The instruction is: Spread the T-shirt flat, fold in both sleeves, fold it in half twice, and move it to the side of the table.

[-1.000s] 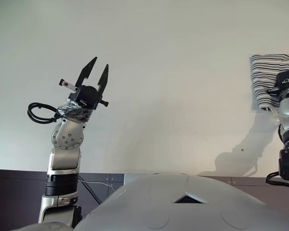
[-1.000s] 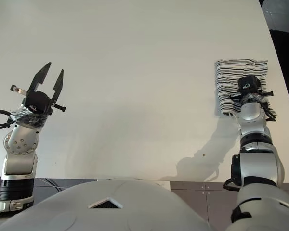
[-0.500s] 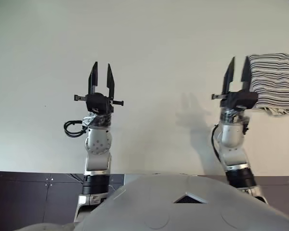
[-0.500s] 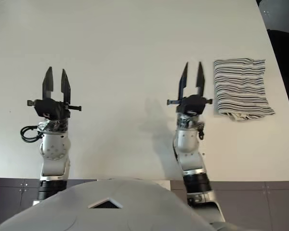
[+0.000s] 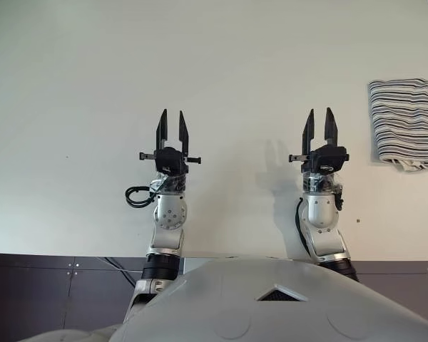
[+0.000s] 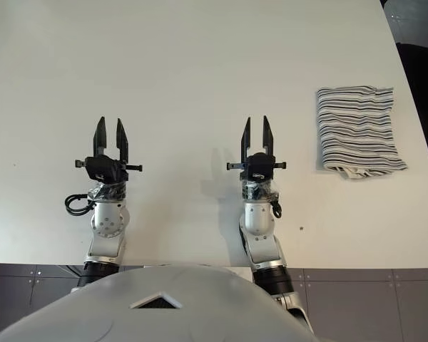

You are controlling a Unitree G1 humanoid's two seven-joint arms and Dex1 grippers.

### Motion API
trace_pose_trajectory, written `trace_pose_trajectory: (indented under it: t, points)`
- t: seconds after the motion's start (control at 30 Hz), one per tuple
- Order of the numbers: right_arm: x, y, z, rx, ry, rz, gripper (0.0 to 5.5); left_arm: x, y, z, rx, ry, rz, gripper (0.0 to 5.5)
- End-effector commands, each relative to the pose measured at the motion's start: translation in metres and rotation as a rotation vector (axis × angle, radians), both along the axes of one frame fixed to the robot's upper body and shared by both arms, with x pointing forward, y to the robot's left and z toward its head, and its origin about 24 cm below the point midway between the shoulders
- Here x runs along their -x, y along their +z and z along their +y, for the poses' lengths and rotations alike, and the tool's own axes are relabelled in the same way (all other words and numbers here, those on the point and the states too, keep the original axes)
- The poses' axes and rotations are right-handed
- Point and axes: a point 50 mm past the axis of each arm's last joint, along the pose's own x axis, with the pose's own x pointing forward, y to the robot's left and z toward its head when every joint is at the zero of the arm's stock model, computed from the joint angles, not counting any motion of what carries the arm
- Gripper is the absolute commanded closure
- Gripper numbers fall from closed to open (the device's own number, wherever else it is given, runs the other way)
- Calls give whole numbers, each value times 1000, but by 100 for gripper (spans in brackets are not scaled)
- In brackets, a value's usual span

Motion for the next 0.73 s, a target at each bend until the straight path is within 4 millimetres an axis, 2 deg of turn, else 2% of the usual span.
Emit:
trace_pose_trajectory:
  t: [0.03,0.23,0.73]
  points:
    - [-3,1,5,5,17,-6,414,-3,1,-3,8,-5,-17,411]
    - [-9,0,9,6,51,-10,414,-5,-1,-5,18,8,-11,411]
    - [-18,1,19,15,98,-28,414,-10,3,4,0,42,-27,411]
